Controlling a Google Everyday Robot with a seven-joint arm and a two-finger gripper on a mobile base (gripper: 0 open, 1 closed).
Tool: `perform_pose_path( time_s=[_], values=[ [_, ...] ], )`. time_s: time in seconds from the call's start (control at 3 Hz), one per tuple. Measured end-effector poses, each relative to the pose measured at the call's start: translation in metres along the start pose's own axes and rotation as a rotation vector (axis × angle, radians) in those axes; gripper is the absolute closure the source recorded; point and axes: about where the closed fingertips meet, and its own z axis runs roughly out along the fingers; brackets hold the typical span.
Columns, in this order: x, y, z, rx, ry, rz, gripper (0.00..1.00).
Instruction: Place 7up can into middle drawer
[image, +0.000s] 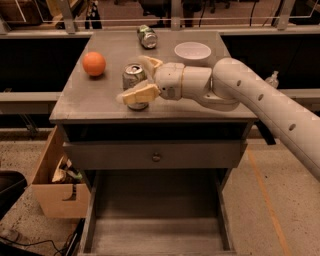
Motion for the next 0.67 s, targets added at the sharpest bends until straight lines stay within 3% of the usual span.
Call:
perform_pose_path(
  time_s=[0.67],
  values=[
    [-0.0017, 0.0030, 0.0040, -0.008, -0.002, -0.001, 0.61]
  ],
)
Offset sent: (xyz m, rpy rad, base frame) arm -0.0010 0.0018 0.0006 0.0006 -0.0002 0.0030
